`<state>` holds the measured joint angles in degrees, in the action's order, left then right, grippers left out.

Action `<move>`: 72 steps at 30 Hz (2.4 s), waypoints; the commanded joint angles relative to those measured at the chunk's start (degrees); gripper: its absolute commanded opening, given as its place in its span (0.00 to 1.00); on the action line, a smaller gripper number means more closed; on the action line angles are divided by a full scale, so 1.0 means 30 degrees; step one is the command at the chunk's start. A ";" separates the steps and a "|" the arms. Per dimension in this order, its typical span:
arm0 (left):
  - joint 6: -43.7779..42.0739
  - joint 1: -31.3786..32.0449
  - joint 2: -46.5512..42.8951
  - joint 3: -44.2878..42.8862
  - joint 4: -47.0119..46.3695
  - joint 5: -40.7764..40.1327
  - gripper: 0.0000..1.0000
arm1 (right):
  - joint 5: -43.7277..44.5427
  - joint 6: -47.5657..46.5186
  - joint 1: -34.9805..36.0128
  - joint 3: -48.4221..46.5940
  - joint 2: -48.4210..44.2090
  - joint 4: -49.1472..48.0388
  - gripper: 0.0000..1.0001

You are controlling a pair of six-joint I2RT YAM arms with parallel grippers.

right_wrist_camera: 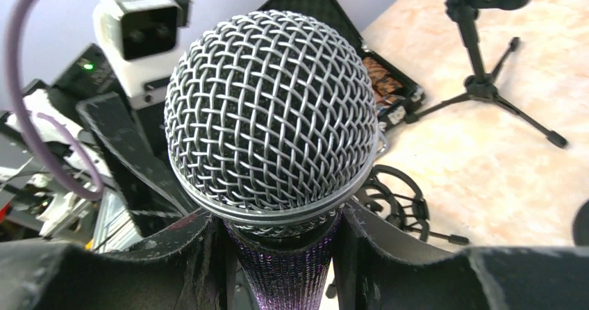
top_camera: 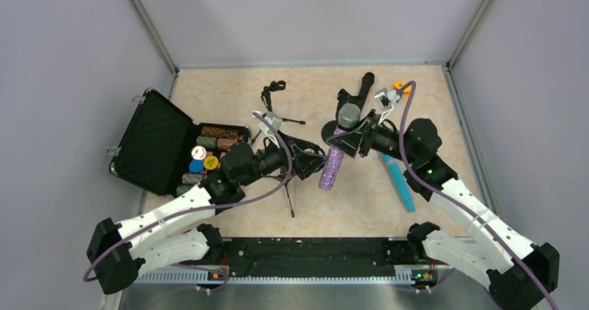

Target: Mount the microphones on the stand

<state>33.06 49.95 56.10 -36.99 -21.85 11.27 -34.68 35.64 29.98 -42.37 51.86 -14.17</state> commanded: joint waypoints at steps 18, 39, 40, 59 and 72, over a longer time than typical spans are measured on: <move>0.1906 -0.9281 0.1191 -0.5351 0.6696 0.2561 0.99 | 0.1163 -0.0812 -0.0119 0.1071 -0.0739 0.1121 0.00; -0.3897 -1.1085 0.1437 -0.5411 0.7482 0.7233 0.97 | 0.0412 -0.1056 -0.0117 0.1178 -0.0697 -0.0701 0.00; -0.3640 -1.1085 0.1715 -0.5681 0.7464 0.7271 0.98 | 0.0399 -0.1034 -0.0119 0.1152 -0.0640 -0.0776 0.00; -0.4206 -1.1026 0.3998 -0.9383 1.0398 0.7725 0.99 | -0.0273 0.0553 -0.0115 0.0562 0.0908 -0.2716 0.00; -0.6333 -1.0783 0.1517 -0.6996 0.9791 0.7556 0.99 | 0.0344 -0.0131 -0.0119 -0.0157 0.0474 -0.2126 0.00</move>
<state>18.00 17.04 65.32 -59.94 10.79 34.35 -34.09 36.01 29.98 -39.53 54.87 -16.40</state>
